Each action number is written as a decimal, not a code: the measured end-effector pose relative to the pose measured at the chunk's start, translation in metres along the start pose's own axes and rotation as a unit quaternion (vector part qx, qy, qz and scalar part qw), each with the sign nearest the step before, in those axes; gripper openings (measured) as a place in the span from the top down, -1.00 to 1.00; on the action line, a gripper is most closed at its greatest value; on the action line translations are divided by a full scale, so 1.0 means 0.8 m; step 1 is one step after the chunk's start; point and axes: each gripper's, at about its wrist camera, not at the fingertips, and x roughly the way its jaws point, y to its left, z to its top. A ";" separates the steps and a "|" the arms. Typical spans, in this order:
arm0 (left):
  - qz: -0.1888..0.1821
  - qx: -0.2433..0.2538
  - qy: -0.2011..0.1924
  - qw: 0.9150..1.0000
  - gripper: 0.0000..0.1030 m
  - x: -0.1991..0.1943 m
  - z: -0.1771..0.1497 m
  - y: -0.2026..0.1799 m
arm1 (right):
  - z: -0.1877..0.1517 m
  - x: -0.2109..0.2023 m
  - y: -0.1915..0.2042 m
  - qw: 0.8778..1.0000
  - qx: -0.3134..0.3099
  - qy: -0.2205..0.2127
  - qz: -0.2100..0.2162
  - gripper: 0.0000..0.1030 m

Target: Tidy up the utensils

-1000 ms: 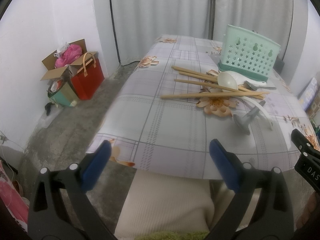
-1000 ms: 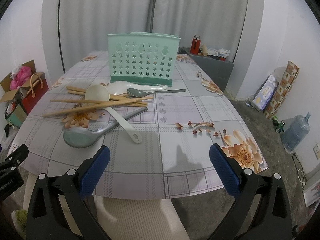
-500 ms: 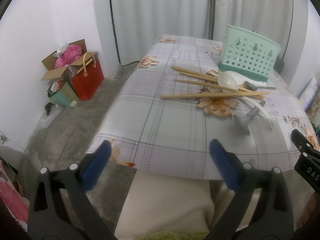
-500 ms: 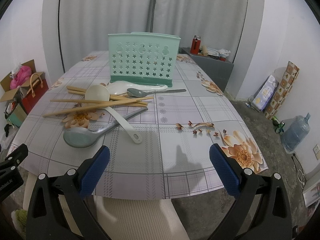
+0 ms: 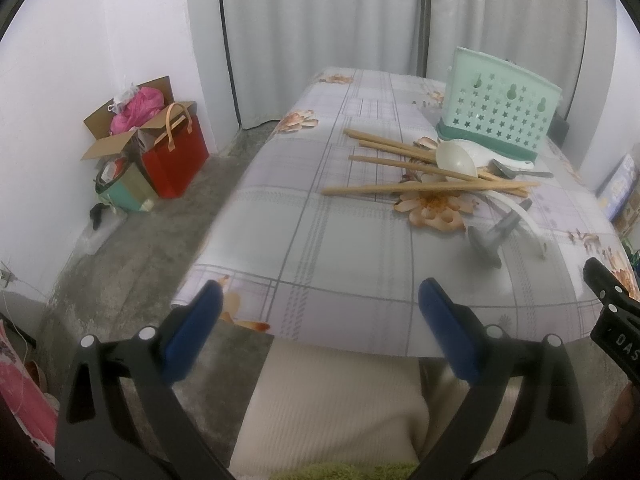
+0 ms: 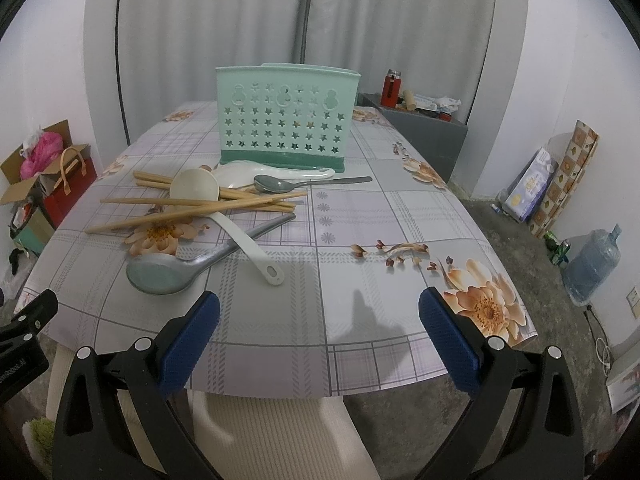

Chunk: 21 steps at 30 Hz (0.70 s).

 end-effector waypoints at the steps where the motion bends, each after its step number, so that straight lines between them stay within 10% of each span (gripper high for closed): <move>1: 0.001 0.000 0.000 1.000 -0.83 0.000 -0.001 0.000 | 0.000 0.000 0.000 1.000 0.000 0.000 0.000 -0.88; 21: 0.039 -0.012 0.025 0.999 -0.83 0.019 0.007 0.011 | 0.003 0.032 0.005 0.999 -0.004 0.036 0.032 -0.88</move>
